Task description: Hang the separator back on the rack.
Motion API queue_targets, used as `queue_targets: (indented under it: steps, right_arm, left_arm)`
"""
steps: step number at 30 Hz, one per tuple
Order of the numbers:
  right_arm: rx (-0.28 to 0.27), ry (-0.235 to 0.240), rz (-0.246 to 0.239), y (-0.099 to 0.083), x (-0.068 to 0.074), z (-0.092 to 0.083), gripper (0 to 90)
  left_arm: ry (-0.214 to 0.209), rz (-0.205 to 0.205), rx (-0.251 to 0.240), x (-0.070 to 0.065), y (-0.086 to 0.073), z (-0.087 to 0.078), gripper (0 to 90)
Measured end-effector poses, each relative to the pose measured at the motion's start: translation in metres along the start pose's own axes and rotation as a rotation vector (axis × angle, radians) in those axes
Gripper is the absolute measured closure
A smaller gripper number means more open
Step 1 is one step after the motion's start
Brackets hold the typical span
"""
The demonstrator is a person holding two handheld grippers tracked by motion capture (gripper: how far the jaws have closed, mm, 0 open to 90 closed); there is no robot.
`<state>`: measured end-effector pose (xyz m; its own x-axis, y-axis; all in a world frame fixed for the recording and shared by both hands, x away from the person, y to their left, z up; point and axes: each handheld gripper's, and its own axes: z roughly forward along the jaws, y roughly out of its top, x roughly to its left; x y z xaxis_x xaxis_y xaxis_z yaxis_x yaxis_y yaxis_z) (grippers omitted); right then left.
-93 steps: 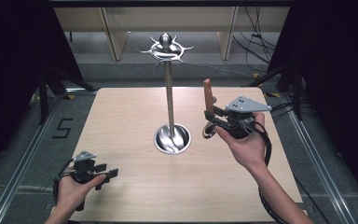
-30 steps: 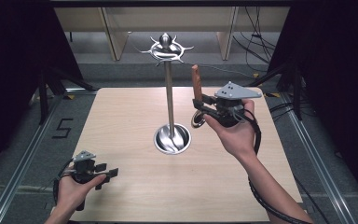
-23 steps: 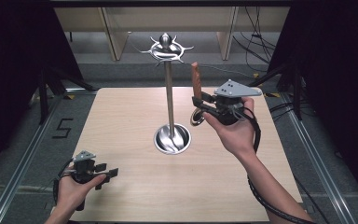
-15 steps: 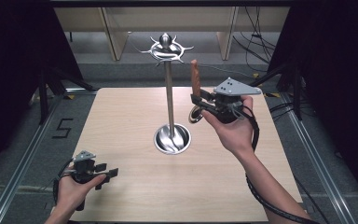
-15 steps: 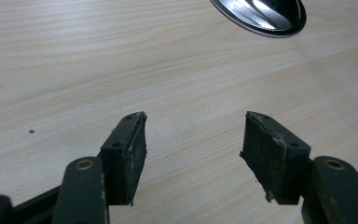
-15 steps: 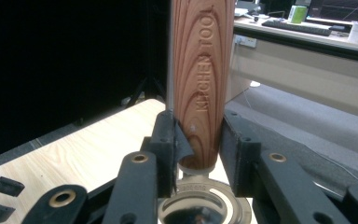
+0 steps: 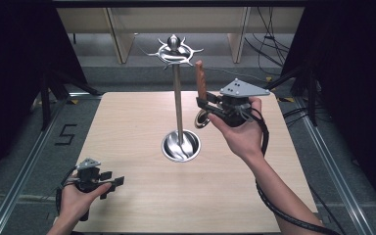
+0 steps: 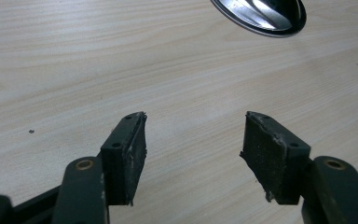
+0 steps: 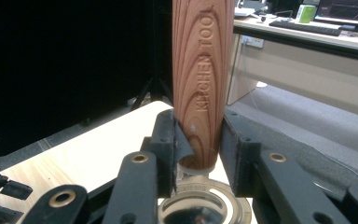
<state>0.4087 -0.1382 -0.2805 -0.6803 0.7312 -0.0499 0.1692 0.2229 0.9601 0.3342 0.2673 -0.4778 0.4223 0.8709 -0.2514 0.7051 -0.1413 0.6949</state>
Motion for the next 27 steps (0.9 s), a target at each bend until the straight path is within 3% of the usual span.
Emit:
queue_targets:
  steps: [1, 5, 8, 11, 16, 18, 19, 20, 21, 24, 27]
  right_arm:
    - [0.003, 0.006, 0.019, 0.000, 0.001, 0.001, 69.5]
    - [0.008, 0.014, 0.003, 0.001, 0.000, 0.004, 69.5]
    - [0.014, 0.020, 0.024, 0.001, 0.002, 0.005, 69.5]
    - [0.019, 0.018, 0.008, 0.001, 0.001, 0.006, 69.5]
    - [0.026, 0.016, 0.028, 0.002, 0.002, 0.008, 69.4]
    - [0.027, 0.008, 0.012, 0.003, 0.000, 0.010, 69.5]
    - [0.033, 0.016, 0.034, 0.003, 0.002, 0.010, 69.5]
    - [0.024, 0.023, 0.012, 0.002, 0.000, 0.012, 69.5]
    - [0.034, 0.014, 0.036, 0.002, 0.002, 0.011, 69.5]
    - [0.038, 0.012, 0.015, 0.002, 0.001, 0.012, 69.4]
    - [0.047, 0.014, 0.025, 0.002, 0.002, 0.015, 69.4]
  left_arm:
    - [0.000, -0.001, 0.000, 0.000, 0.000, 0.000, 38.9]
    - [-0.001, 0.003, 0.005, 0.000, 0.000, 0.000, 38.8]
    - [-0.001, -0.001, 0.000, 0.000, 0.000, 0.000, 38.8]
    - [-0.001, 0.001, 0.002, 0.000, 0.000, 0.000, 38.8]
    - [-0.003, 0.001, -0.001, 0.000, 0.000, 0.000, 38.8]
    - [-0.003, 0.001, -0.001, 0.000, 0.000, 0.000, 38.8]
    - [-0.003, 0.001, 0.002, 0.000, 0.000, 0.000, 38.8]
    - [-0.002, 0.001, -0.001, 0.000, 0.000, 0.000, 38.8]
    - [-0.002, 0.001, -0.001, 0.000, 0.000, 0.000, 38.8]
    - [-0.002, 0.001, 0.003, 0.000, 0.000, 0.000, 38.8]
    - [-0.002, 0.001, 0.001, 0.000, 0.000, 0.000, 38.8]
